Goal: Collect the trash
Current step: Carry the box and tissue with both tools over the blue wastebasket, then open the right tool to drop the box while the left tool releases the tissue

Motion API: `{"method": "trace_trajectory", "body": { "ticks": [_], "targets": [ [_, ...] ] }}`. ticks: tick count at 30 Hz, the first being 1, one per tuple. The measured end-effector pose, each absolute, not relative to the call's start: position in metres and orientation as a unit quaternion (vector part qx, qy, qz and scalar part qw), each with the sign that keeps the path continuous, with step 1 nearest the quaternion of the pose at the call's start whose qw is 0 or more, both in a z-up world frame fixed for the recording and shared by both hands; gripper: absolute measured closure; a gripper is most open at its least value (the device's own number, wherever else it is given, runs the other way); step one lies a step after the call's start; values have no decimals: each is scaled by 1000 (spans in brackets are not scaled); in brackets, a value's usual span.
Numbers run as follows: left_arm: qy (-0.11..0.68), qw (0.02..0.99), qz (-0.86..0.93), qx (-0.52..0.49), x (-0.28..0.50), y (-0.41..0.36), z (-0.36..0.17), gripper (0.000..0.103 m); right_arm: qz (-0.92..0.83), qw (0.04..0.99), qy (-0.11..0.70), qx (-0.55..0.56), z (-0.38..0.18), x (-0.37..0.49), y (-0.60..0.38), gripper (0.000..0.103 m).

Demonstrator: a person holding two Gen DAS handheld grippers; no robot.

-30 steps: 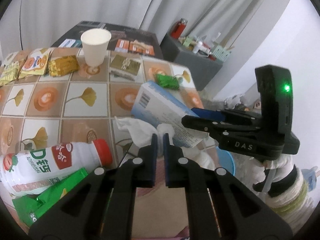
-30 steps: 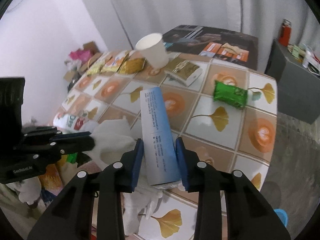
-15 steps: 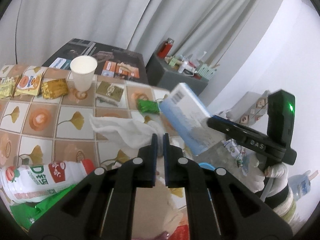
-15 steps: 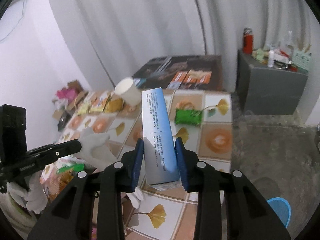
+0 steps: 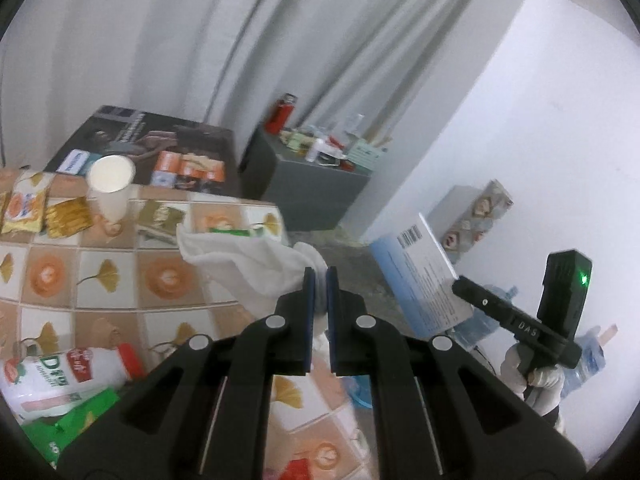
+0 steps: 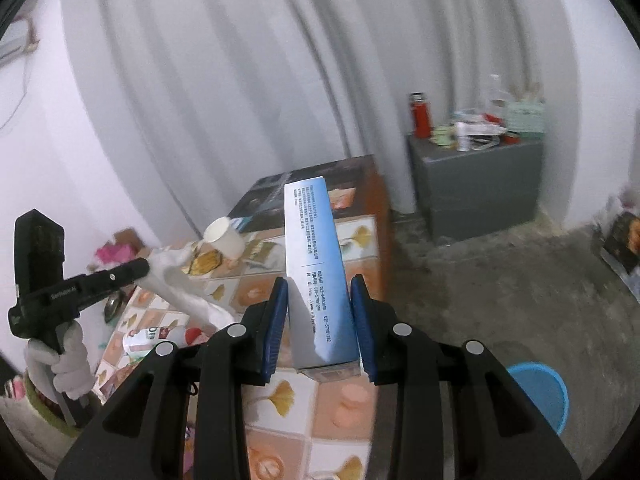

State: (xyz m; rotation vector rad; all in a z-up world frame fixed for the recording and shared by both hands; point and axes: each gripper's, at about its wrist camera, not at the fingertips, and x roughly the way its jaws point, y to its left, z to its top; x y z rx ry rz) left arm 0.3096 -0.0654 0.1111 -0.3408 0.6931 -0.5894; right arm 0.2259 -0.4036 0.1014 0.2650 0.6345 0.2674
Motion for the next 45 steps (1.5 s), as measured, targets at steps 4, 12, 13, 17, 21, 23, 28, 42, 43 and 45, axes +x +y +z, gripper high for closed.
{"method": "trace_trajectory", "body": {
  "ticks": [4, 12, 13, 17, 21, 23, 28, 42, 43, 45],
  "targets": [
    [348, 868, -324, -147, 306, -107, 116, 99, 79, 929, 319, 169, 83, 193, -447, 71],
    [424, 808, -403, -74, 309, -240, 96, 99, -34, 889, 356, 285, 7, 138, -535, 71],
    [434, 801, -407, -63, 309, -255, 90, 99, -44, 883, 359, 299, -3, 133, -544, 71],
    [484, 767, -421, -5, 312, -337, 46, 99, -83, 858, 373, 343, -41, 121, -578, 71],
    [512, 747, -422, 44, 316, -400, 0, 99, -114, 834, 380, 384, -78, 123, -609, 71],
    [520, 740, -422, 56, 318, -427, -19, 99, -126, 822, 378, 407, -95, 130, -627, 71],
    [527, 735, -417, 90, 331, -484, -69, 80, -173, 797, 380, 437, -143, 153, -666, 55],
    [487, 776, -396, 63, 324, -427, -41, 39, -218, 817, 367, 387, -142, 82, -631, 50],
    [477, 782, -398, 57, 321, -419, -32, 37, -220, 826, 361, 373, -132, 76, -625, 48],
    [449, 794, -406, 45, 308, -393, -9, 27, -225, 850, 345, 330, -107, 62, -604, 38]
  ]
}}
